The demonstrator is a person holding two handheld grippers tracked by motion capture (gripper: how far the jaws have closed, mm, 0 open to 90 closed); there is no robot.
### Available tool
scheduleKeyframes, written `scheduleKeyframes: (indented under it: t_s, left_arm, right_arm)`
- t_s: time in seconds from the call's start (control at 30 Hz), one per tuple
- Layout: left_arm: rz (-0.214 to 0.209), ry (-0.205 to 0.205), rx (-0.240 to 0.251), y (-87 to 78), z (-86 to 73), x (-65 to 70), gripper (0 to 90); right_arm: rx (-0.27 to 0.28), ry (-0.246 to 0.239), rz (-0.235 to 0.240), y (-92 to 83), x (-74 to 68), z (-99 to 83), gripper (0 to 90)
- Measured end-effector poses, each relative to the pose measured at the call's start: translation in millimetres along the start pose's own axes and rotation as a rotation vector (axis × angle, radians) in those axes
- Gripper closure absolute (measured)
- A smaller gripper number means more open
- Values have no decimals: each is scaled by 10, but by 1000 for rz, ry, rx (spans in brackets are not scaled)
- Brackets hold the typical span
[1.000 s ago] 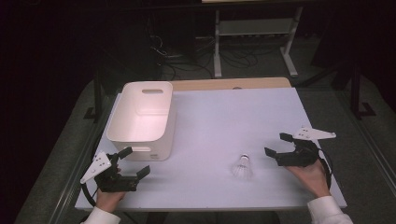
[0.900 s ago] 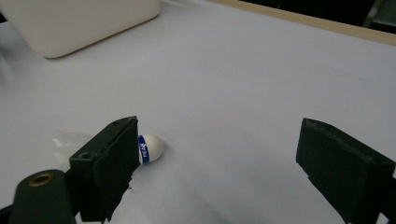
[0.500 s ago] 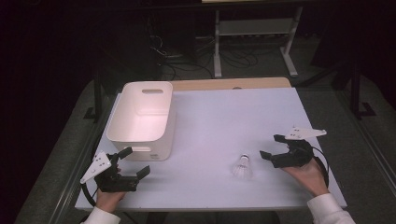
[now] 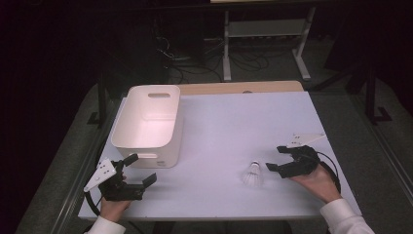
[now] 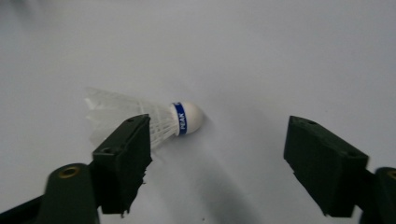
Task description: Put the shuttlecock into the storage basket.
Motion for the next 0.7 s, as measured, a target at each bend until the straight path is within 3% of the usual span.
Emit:
scheduleKeyframes:
  t_s: [0.23, 0.27, 0.33, 0.7]
  left_arm:
    - [-2, -4, 3, 2, 0, 5, 0]
    - [2, 11, -9, -6, -3, -8, 0]
    - [-3, -1, 2, 1, 0, 4, 0]
    - [0, 12, -9, -5, -3, -5, 0]
  right_arm:
    - [-53, -33, 70, 42, -76, 5, 407]
    - [-53, -33, 70, 42, -76, 5, 422]
    - [-71, -48, 92, 52, -96, 6, 467]
    - [-121, -73, 158, 78, -143, 8, 619]
Point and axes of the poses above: each handheld gripper's, and its own axes: y roughly forward along the jaws, z roughly out of its top, x roughly to its right, the point moved 5 cm from there along y, roughly forward along the jaws, and after that the axes turned 8 degrees about -y, right-handed, at the moved point
